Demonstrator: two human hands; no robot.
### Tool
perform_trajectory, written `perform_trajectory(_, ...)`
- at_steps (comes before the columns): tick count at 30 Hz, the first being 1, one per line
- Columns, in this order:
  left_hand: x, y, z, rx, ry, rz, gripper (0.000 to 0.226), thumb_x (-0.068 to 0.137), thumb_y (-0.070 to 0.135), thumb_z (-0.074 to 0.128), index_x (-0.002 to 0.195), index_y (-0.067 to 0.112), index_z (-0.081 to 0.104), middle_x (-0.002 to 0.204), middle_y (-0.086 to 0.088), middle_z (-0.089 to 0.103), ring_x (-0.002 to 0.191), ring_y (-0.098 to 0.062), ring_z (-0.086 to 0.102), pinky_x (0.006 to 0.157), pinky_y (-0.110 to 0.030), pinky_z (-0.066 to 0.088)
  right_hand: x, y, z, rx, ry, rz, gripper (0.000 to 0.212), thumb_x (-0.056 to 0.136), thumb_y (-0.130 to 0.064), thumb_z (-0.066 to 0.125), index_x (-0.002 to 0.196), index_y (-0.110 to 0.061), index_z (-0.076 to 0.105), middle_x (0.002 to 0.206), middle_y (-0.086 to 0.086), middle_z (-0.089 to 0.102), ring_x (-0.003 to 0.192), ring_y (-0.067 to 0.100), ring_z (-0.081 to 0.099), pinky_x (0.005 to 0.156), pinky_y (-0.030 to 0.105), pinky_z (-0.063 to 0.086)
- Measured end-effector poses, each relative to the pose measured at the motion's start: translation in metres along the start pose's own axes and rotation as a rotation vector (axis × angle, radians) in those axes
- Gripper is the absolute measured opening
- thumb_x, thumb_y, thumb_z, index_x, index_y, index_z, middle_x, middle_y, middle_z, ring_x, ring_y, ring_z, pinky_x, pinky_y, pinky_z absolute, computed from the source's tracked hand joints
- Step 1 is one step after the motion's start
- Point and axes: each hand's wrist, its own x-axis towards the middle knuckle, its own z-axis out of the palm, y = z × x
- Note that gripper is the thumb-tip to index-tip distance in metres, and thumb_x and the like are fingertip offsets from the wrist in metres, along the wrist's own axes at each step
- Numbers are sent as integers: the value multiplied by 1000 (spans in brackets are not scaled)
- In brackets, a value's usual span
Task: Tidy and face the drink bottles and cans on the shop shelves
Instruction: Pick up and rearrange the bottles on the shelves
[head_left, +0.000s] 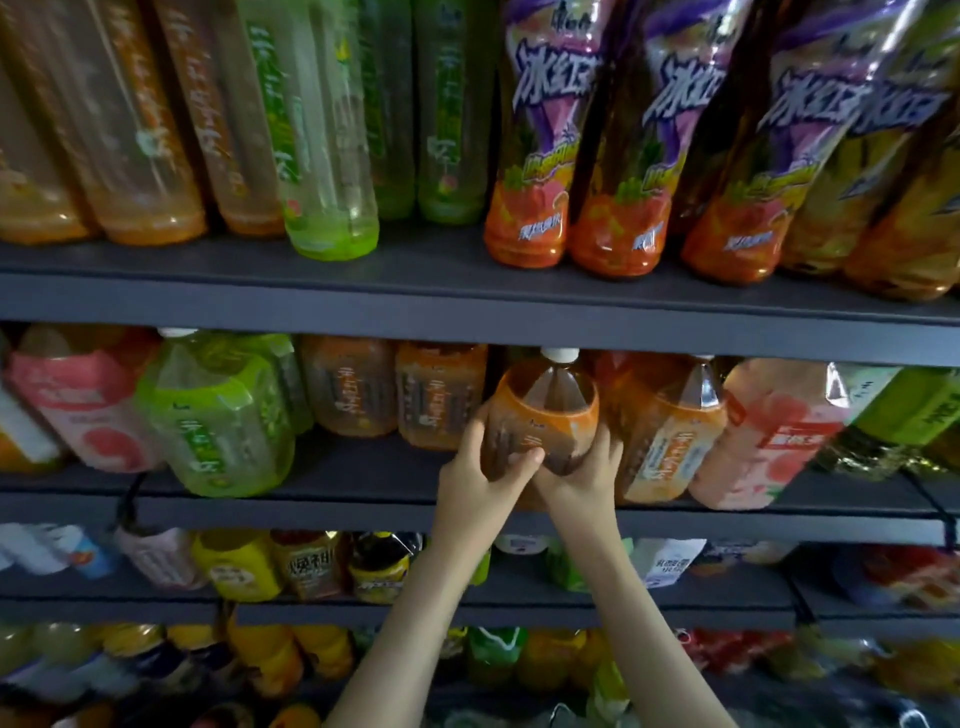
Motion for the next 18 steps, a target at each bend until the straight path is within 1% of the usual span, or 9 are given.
perform_trajectory(3,-15,-3,-5,-23,15,54,63,76,38,73,131,35,42,114,25,55,103,14,52,82,-5,44,-18,-3,-4,55,-23,-56,94,70,-13,82,144,-13,24,126,1,33,120,11,38,95,16,38)
perform_trajectory(4,-20,-4,-7,-31,24,77,65,75,35,74,130,37,40,114,29,53,103,19,50,81,-2,41,-25,-5,-5,77,-29,-72,94,70,-14,82,144,-14,24,127,-1,33,120,7,37,93,9,35)
perform_trajectory(5,-25,-5,-9,-33,38,96,64,74,33,74,128,38,39,114,31,51,103,22,48,81,0,39,-32,-6,-5,101,-32,-84,94,70,-17,81,144,-15,24,129,-1,33,121,4,36,94,6,34)
perform_trajectory(8,-41,-11,-15,-13,119,145,60,70,36,70,123,36,41,114,30,52,102,23,48,79,0,39,-50,-8,-1,139,-66,-100,89,68,-28,73,143,-20,25,134,-5,33,124,1,36,98,10,34)
perform_trajectory(10,-51,-17,-19,13,181,145,55,71,36,67,119,39,42,113,28,53,100,22,50,78,-1,40,-59,-9,4,143,-98,-101,87,68,-29,74,141,-25,25,133,-13,33,125,-1,36,98,9,34)
perform_trajectory(12,-57,-23,-26,33,245,130,53,73,33,67,118,40,42,113,25,55,98,23,50,76,0,40,-65,-12,11,152,-141,-114,86,70,-28,76,140,-28,27,133,-21,33,126,-2,38,101,17,37)
perform_trajectory(13,-58,-25,-31,36,274,118,52,74,33,68,120,37,43,114,22,56,98,21,51,77,-1,41,-66,-13,16,157,-171,-123,85,71,-24,78,140,-26,28,134,-19,34,126,-2,38,102,18,38)
perform_trajectory(16,-56,-31,-46,35,345,81,60,73,44,64,128,31,44,120,10,60,107,5,56,88,-16,47,-63,-26,31,148,-277,-113,86,75,-10,77,142,-26,26,138,-10,36,125,-6,39,100,12,38)
perform_trajectory(18,-53,-30,-56,48,404,58,67,72,50,61,133,29,42,125,6,59,113,-7,56,92,-27,48,-59,-35,43,119,-368,-101,89,78,-11,74,146,-28,20,142,-9,36,126,-4,40,102,19,40)
